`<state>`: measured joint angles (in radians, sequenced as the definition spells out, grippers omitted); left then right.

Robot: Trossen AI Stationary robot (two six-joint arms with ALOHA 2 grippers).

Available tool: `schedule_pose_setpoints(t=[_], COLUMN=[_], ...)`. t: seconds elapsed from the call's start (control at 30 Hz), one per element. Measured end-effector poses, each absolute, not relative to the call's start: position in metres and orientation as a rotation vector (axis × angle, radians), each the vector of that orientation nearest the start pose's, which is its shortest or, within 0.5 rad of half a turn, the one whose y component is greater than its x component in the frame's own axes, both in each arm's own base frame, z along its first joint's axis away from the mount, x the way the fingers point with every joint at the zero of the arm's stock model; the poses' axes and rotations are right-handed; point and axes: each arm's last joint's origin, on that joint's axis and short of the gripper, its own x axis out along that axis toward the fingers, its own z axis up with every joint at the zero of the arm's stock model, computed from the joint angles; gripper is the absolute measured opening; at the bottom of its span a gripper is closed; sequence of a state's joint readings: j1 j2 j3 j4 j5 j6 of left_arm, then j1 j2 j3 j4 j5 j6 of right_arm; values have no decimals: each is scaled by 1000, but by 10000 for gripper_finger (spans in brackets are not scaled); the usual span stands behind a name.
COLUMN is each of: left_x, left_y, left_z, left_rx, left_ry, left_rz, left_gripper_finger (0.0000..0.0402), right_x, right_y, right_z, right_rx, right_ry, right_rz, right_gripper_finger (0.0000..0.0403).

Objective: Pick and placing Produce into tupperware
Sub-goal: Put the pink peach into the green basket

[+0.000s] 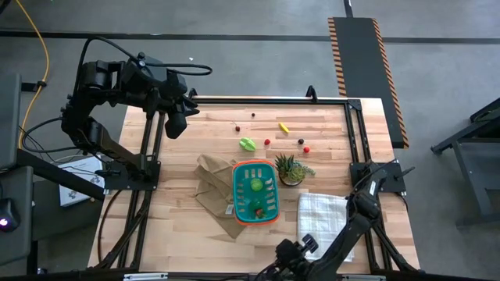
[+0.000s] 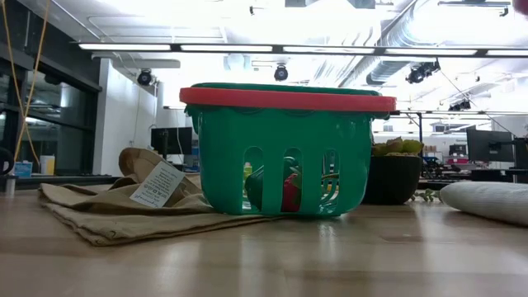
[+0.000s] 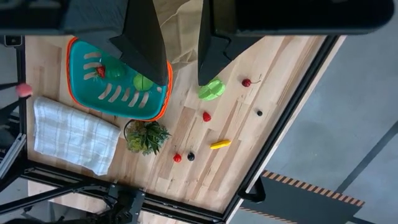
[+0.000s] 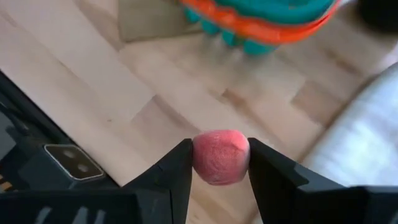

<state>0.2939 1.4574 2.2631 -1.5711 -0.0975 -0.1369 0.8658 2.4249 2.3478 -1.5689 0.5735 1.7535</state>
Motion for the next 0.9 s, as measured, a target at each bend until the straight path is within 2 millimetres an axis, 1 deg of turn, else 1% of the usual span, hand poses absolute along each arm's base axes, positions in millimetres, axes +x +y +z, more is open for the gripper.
schedule_pose_setpoints(t=[0.23,0.47,0.73,0.9], left_x=[177,177,177,177], left_y=[57,57,57,58], left_z=[517,517,517,517], left_rx=[-187,-173,-170,-158], left_ry=[744,746,746,746], left_rz=[418,426,433,462], left_gripper_finger=[81,81,81,81], right_x=[308,308,298,298], right_y=[328,306,283,265], right_z=[263,301,344,363], right_rx=[395,360,339,304], right_ry=[839,807,747,725], right_rz=[-696,-636,-577,-558], right_gripper_finger=[128,128,128,128])
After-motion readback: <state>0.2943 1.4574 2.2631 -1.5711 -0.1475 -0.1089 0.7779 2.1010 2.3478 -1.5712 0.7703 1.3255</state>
